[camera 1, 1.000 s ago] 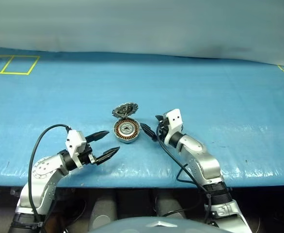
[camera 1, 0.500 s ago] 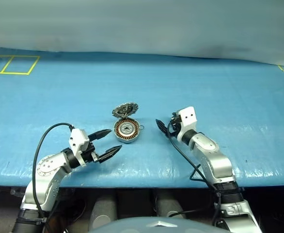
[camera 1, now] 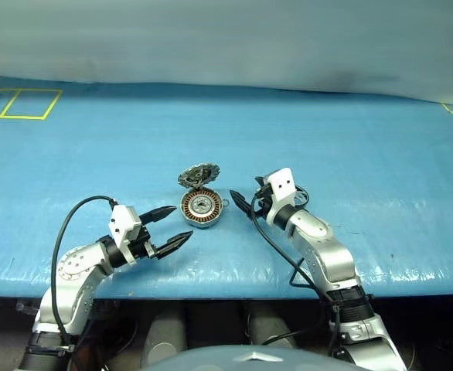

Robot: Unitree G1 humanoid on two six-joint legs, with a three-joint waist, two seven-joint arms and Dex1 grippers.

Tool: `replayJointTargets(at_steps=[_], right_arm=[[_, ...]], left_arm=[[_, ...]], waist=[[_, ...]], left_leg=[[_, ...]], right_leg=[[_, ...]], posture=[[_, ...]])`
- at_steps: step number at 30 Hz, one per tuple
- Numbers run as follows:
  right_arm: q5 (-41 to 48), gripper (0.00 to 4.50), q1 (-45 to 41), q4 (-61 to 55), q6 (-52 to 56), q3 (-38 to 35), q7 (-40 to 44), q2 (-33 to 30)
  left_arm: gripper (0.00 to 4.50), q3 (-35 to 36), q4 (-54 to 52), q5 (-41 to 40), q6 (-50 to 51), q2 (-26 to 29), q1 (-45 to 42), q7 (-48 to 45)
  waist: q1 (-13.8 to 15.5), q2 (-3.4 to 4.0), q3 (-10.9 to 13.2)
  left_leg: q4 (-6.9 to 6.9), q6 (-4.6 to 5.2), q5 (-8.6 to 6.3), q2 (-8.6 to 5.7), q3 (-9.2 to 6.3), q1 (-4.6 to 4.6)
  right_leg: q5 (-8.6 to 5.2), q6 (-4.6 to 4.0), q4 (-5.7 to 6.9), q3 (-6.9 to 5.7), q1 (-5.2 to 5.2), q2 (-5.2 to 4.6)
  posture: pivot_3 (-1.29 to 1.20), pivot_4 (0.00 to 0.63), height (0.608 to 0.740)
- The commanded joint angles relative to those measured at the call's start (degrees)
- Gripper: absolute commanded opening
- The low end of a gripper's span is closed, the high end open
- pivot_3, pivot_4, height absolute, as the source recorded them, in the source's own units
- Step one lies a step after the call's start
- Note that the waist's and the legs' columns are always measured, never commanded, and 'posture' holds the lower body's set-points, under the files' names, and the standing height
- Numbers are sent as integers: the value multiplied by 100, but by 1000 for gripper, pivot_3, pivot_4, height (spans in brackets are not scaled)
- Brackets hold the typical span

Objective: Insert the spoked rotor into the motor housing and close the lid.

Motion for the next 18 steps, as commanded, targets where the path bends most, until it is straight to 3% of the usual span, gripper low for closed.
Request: replayJointTargets(at_steps=[1, 18], right_arm=[[-10, 4500, -254, 26, -172, 20, 68, 53], [-74, 4500, -621, 820, -405, -36, 192, 22]], left_arm=[[3991, 87, -106, 10, -153, 18, 1, 32], [3991, 90, -140, -3, -275, -21, 123, 177]], waist=[[0, 0, 0], [-6, -1, 0]], left_leg=[[0, 0, 0, 0, 0, 0], [4, 0, 0, 0, 0, 1]], right_leg=[[0, 0, 0, 0, 0, 0], [0, 0, 3, 0, 2, 1]], posture=[[0, 150, 740], [0, 150, 740]])
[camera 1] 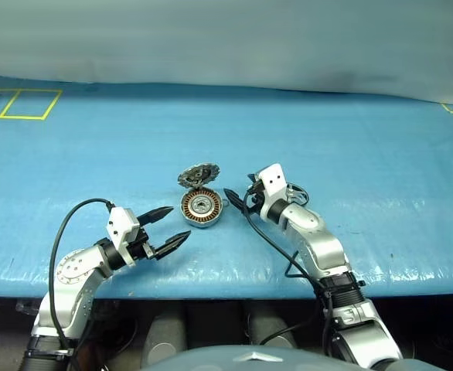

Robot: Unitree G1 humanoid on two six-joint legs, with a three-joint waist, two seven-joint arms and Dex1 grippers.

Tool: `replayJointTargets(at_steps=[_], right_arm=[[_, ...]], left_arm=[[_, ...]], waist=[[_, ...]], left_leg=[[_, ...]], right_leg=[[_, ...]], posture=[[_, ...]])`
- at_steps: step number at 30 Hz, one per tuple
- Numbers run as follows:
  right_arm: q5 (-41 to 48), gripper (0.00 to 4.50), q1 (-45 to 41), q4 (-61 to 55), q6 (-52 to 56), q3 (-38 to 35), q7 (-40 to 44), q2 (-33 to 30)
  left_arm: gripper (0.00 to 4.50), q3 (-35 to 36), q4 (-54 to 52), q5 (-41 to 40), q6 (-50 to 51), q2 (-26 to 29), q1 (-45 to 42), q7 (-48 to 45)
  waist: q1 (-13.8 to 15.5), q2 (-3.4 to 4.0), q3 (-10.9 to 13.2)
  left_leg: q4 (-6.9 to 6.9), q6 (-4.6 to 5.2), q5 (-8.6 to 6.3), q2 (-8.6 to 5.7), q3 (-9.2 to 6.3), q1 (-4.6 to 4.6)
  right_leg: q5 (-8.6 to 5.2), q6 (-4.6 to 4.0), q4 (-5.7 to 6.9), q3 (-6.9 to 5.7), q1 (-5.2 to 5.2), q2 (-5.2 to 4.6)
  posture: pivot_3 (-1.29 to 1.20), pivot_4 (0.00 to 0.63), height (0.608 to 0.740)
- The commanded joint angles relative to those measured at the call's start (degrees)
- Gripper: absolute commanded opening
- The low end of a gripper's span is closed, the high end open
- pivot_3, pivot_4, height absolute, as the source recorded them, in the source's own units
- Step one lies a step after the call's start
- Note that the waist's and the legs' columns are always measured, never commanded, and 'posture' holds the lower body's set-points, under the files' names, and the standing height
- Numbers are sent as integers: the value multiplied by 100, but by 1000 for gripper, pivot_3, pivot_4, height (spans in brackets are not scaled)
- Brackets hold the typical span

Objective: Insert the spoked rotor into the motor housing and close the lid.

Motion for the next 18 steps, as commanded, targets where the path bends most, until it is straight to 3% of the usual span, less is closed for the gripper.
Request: replayJointTargets(at_steps=[1, 18], right_arm=[[7, 4500, -130, 38, -165, -60, 63, 28], [-62, 4500, -77, 492, -345, 6, 173, 134]], left_arm=[[3991, 88, -137, 0, -138, -11, 17, 44], [3991, 88, -127, -1, -201, 20, 1, 92]], waist=[[0, 0, 0], [-1, 0, 0]], left_leg=[[0, 0, 0, 0, 0, 0], [-1, 0, 0, 0, 0, 0]], right_leg=[[0, 0, 0, 0, 0, 0], [0, 0, 0, 0, 0, 0]], posture=[[0, 150, 740], [0, 150, 740]])
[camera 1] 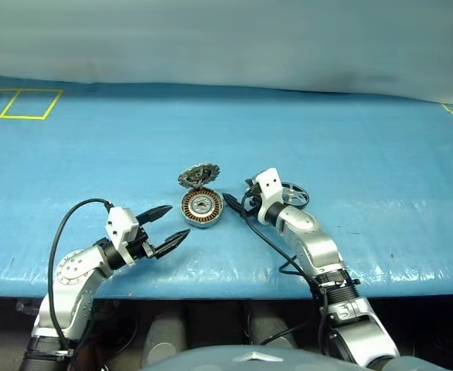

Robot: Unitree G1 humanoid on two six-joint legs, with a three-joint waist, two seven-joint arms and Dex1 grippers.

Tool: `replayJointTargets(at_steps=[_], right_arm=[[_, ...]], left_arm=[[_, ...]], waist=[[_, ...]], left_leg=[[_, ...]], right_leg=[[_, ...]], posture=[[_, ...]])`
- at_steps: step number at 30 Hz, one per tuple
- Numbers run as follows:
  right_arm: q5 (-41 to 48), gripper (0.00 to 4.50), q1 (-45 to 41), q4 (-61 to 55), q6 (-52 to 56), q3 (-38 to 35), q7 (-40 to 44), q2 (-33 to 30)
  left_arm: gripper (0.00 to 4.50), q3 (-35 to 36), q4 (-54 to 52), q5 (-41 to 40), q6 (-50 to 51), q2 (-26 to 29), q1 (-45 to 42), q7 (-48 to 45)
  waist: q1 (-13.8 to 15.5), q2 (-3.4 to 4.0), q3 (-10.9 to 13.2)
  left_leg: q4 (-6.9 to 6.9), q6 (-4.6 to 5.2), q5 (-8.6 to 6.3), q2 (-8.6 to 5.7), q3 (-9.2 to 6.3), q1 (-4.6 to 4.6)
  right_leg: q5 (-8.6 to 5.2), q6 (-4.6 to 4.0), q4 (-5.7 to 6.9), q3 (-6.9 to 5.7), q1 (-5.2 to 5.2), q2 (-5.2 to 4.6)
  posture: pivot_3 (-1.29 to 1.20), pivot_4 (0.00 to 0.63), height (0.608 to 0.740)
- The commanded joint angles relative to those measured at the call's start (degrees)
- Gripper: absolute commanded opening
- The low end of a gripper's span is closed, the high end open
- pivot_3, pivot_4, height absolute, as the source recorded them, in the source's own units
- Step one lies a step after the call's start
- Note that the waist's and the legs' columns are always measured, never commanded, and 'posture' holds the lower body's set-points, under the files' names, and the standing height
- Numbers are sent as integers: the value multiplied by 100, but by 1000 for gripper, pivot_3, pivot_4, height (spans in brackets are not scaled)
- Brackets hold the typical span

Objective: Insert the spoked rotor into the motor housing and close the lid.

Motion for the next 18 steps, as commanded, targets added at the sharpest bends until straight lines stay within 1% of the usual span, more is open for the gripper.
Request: replayJointTargets(at_steps=[1, 11, 18], right_arm=[[2, 4500, -21, -87, -112, 6, 63, 48], [-110, 4500, 314, -506, 35, 466, 94, 382], [-180, 4500, 484, -669, 77, 744, 136, 482]], left_arm=[[3991, 91, -125, -3, -115, 32, -21, -13], [3991, 154, -168, -30, -90, 115, 1, -11], [3991, 166, -180, -36, -79, 152, 12, -9]], waist=[[0, 0, 0], [-28, 0, 0], [-32, 0, 0]], left_leg=[[0, 0, 0, 0, 0, 0], [-2, 0, 0, 2, 0, 2], [-1, 0, 0, 3, 0, 2]], right_leg=[[0, 0, 0, 0, 0, 0], [0, 0, 2, 0, -2, 2], [0, 0, 3, 0, -2, 2]], posture=[[0, 150, 740], [0, 150, 740], [0, 150, 740]])
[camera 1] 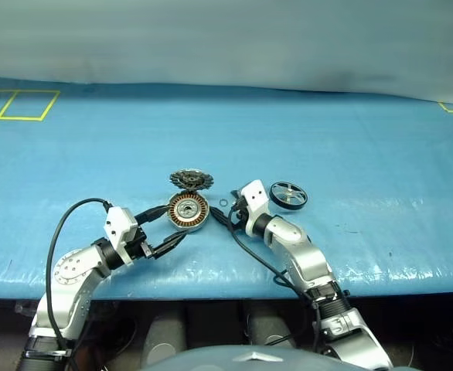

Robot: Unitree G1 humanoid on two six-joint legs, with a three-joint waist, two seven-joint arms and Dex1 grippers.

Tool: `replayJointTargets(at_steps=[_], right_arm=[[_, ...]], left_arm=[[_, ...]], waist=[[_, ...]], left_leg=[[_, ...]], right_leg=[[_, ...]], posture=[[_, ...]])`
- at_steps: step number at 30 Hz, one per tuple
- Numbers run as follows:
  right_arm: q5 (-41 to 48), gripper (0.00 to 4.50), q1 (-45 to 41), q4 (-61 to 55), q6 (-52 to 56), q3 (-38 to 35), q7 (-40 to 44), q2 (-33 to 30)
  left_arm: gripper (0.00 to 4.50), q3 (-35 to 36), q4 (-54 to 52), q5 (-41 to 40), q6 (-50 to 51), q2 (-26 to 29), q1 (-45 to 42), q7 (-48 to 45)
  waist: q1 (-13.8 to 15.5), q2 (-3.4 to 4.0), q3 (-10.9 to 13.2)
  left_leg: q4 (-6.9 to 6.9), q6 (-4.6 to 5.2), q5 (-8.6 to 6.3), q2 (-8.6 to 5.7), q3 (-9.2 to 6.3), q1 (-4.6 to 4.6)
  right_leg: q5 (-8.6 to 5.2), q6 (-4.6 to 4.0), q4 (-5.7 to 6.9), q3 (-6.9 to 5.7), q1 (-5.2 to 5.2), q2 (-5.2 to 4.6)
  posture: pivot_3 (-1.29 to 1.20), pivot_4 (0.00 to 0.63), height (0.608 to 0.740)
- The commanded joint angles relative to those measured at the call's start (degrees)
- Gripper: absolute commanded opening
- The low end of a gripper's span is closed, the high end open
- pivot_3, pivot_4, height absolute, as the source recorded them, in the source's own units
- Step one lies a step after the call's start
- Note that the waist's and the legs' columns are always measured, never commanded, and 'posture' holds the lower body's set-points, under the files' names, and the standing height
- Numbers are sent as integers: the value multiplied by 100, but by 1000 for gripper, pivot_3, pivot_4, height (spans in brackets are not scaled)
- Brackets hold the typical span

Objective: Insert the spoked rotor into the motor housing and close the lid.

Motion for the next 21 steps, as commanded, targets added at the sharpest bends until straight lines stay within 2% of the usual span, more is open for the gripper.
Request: replayJointTargets(at_steps=[1, 16, 19, 21], right_arm=[[-46, 4500, 5, -236, -15, 152, 38, 75], [-267, 4500, -2, -160, -114, -73, -189, -215], [-293, 3870, 42, -157, -123, -33, -181, -211], [-326, 3218, 55, -130, -143, -9, -183, -195]], left_arm=[[3991, 140, -184, -33, -78, 60, 8, -10], [3991, 108, -163, -56, -47, 71, -10, -32], [4039, 123, -153, -60, -50, 79, -20, -35], [4039, 136, -152, -62, -52, 88, -21, -33]], waist=[[2, 0, 0], [10, 0, 0], [12, -1, 0], [12, -1, -1]], left_leg=[[1, 0, 0, 0, 0, 0], [1, 0, 0, -1, 0, 0], [1, 0, 0, -1, 0, -1], [2, 0, 0, -1, 0, -1]], right_leg=[[0, 0, 0, 0, 0, 0], [0, 0, -1, 0, 0, -1], [0, 0, -1, 0, 1, -1], [0, 0, -1, 0, 1, -1]], posture=[[0, 150, 740], [0, 150, 740], [0, 150, 740], [0, 150, 740]])
